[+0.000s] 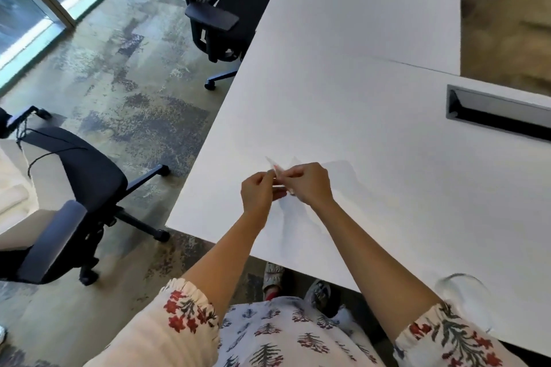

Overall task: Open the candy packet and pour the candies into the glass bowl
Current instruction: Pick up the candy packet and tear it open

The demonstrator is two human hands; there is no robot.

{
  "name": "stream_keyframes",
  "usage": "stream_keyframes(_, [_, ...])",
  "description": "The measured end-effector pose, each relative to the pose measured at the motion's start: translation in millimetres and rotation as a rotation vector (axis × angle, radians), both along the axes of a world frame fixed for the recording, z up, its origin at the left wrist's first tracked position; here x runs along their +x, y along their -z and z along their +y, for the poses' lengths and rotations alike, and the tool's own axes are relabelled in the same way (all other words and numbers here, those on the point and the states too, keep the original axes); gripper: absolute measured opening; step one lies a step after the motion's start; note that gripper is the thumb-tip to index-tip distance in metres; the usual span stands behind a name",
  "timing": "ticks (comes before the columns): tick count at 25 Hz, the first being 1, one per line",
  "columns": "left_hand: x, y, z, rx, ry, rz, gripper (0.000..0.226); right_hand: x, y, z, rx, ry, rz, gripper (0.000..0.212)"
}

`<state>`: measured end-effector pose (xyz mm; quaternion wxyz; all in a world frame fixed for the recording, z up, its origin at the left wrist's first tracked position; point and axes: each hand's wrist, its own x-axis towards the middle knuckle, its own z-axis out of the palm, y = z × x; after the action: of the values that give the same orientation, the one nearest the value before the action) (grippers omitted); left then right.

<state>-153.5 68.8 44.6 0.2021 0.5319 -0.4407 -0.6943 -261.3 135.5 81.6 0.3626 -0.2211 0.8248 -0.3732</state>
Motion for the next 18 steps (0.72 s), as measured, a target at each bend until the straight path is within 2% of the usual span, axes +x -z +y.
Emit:
stream_keyframes(2, [-11, -6, 11, 0.039, 0.022, 0.061, 0.030, -6, -2, 16, -0.002, 0.043, 0.007, 0.024])
stream_keyframes(6, [-23, -13, 25, 0.038, 0.097, 0.127, 0.028, -16, -6, 38, -0.008, 0.136, 0.024, 0.015])
stream_keyframes(11, [-27, -19, 37, 0.118, 0.191, 0.213, 0.026, -22, -7, 61, -0.053, 0.193, -0.002, 0.016])
stream_keyframes(14, [-30, -22, 43, 0.118, 0.225, 0.209, 0.029, -25, -4, 75, -0.097, 0.241, -0.100, 0.009])
stream_keyframes(18, [-35, -25, 50, 0.038, 0.288, 0.173, 0.034, -25, -2, 89, -0.131, 0.357, -0.236, 0.017])
